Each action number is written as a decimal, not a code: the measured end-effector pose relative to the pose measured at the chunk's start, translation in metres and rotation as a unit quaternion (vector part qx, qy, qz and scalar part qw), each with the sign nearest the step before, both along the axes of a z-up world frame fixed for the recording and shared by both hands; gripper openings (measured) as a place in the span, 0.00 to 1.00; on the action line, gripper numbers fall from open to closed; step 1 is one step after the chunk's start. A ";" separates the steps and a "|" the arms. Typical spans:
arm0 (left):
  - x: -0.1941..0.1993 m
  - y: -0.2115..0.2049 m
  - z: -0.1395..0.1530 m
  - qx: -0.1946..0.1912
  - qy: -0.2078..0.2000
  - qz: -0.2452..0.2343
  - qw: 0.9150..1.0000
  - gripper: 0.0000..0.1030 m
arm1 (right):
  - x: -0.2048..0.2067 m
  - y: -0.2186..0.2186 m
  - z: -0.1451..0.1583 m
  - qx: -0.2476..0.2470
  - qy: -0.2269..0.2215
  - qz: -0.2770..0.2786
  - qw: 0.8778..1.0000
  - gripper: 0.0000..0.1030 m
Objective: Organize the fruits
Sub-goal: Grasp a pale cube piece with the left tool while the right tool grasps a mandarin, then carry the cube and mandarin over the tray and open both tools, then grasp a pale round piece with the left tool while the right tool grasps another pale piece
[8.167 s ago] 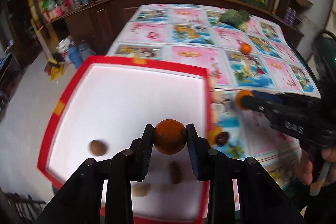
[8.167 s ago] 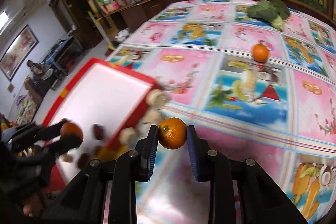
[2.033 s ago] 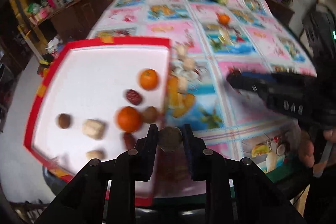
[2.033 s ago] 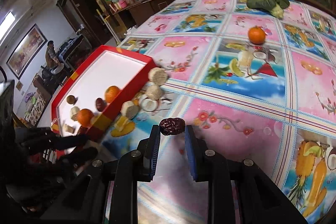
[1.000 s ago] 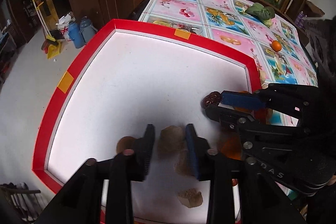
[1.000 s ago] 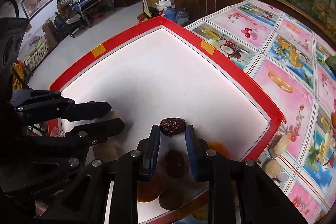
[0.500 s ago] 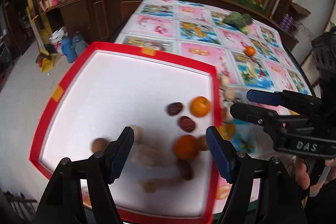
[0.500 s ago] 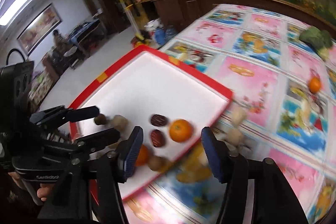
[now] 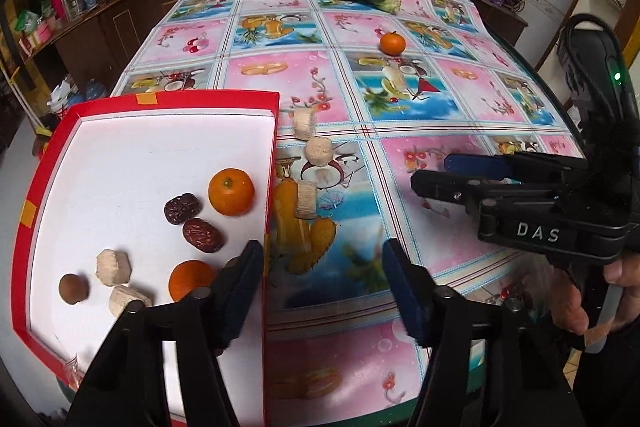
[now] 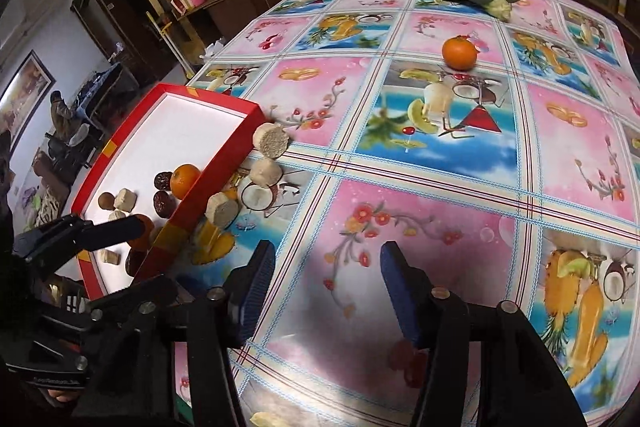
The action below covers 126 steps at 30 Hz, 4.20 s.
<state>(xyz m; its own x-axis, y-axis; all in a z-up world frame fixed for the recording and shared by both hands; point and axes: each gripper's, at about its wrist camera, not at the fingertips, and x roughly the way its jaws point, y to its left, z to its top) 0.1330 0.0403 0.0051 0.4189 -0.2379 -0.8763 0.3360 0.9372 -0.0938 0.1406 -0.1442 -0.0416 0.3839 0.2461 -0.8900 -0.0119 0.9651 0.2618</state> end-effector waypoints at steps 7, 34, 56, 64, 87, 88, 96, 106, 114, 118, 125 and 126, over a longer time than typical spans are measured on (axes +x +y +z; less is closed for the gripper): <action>0.021 -0.021 -0.001 0.014 0.008 -0.019 1.000 0.41 | 0.034 -0.004 0.012 0.007 -0.028 0.016 0.999 0.47; 0.036 -0.044 -0.027 0.067 0.007 0.014 0.998 0.14 | 0.036 -0.070 0.003 0.025 -0.055 -0.094 0.994 0.26; 0.004 0.005 -0.004 -0.023 0.009 0.016 1.000 0.14 | 0.176 -0.125 -0.028 -0.001 0.028 -0.150 0.988 0.45; 0.005 0.007 -0.005 -0.026 0.012 0.025 0.999 0.14 | 0.162 -0.110 -0.029 -0.011 0.024 -0.129 0.991 0.34; 0.050 0.093 0.004 -0.005 0.010 0.104 0.995 0.14 | 0.093 0.093 0.006 0.038 0.010 0.076 0.996 0.33; 0.056 0.093 0.000 -0.001 0.014 0.104 0.995 0.14 | 0.097 0.097 0.003 0.035 0.012 0.078 0.996 0.33; 0.069 0.085 -0.020 0.029 0.026 0.102 0.994 0.14 | 0.110 0.122 -0.017 -0.007 0.019 0.096 0.995 0.33; 0.069 0.086 -0.026 0.017 0.025 0.099 0.995 0.52 | 0.110 0.132 -0.021 -0.020 0.018 0.104 0.994 0.35; 0.037 0.076 0.004 0.022 -0.048 0.108 0.993 0.75 | 0.099 0.077 0.023 0.082 -0.022 0.048 0.995 0.61; 0.011 0.053 0.020 0.010 -0.079 0.092 0.993 0.80 | 0.079 0.036 0.038 0.095 -0.040 0.021 0.994 0.62; 0.001 0.025 0.018 0.009 -0.065 0.080 0.995 0.80 | 0.058 0.024 -0.003 0.032 0.003 0.041 0.999 0.42; 0.002 0.025 0.018 0.008 -0.062 0.082 0.995 0.80 | 0.058 0.026 -0.009 0.037 0.009 0.046 0.998 0.39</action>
<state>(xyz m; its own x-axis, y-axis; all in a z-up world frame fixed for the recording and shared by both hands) 0.1354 0.0651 0.0235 0.5564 -0.1436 -0.8184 0.1869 0.9813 -0.0452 0.1989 -0.1186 -0.0507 0.3410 0.3461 -0.8740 -0.0953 0.9377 0.3342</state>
